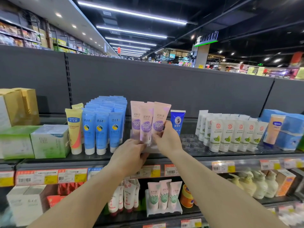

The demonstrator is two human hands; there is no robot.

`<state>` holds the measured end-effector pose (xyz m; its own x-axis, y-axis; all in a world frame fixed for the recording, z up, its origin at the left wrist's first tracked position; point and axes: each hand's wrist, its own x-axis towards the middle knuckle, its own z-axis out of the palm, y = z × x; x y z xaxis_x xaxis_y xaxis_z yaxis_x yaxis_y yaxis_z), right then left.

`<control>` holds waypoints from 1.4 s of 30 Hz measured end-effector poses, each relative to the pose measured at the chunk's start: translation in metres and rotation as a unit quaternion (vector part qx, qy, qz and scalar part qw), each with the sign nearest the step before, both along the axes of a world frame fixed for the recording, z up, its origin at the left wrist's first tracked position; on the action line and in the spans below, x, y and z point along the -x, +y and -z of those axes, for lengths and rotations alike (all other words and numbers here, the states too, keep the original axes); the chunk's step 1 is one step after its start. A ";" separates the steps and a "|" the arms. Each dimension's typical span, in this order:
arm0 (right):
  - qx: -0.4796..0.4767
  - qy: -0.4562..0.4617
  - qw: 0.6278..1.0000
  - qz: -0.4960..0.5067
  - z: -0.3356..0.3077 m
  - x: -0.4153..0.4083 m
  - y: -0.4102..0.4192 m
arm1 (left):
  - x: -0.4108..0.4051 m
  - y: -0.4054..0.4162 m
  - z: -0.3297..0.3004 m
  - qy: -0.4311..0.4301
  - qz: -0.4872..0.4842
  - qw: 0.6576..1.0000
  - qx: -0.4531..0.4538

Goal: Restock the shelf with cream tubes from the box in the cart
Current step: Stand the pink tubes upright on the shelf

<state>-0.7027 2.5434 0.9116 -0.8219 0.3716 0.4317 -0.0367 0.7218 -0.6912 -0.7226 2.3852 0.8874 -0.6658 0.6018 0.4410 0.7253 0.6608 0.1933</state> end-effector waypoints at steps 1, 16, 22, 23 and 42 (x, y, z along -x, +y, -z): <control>0.000 0.000 1.000 0.001 0.000 0.001 -0.001 | 0.000 -0.002 0.000 -0.001 0.000 1.000 -0.001; -0.034 -0.019 0.996 0.076 0.000 0.020 -0.018 | 0.000 -0.010 -0.001 -0.023 -0.009 0.999 0.044; 0.031 -0.022 0.997 0.070 0.001 0.029 -0.018 | -0.002 -0.011 0.002 -0.016 -0.010 0.999 0.048; 0.033 -0.023 0.997 0.072 0.001 0.030 -0.018 | -0.002 -0.011 0.002 -0.015 -0.010 0.999 0.048; 0.009 -0.148 0.987 0.065 -0.008 0.049 -0.012 | -0.003 -0.012 0.000 -0.014 -0.009 0.998 0.066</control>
<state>-0.7514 2.5311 0.9197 -0.8555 0.4881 0.1727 0.2605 0.6940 -0.6712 -0.7193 2.3735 0.8873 -0.6871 0.6422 0.3398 0.7093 0.6941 0.1225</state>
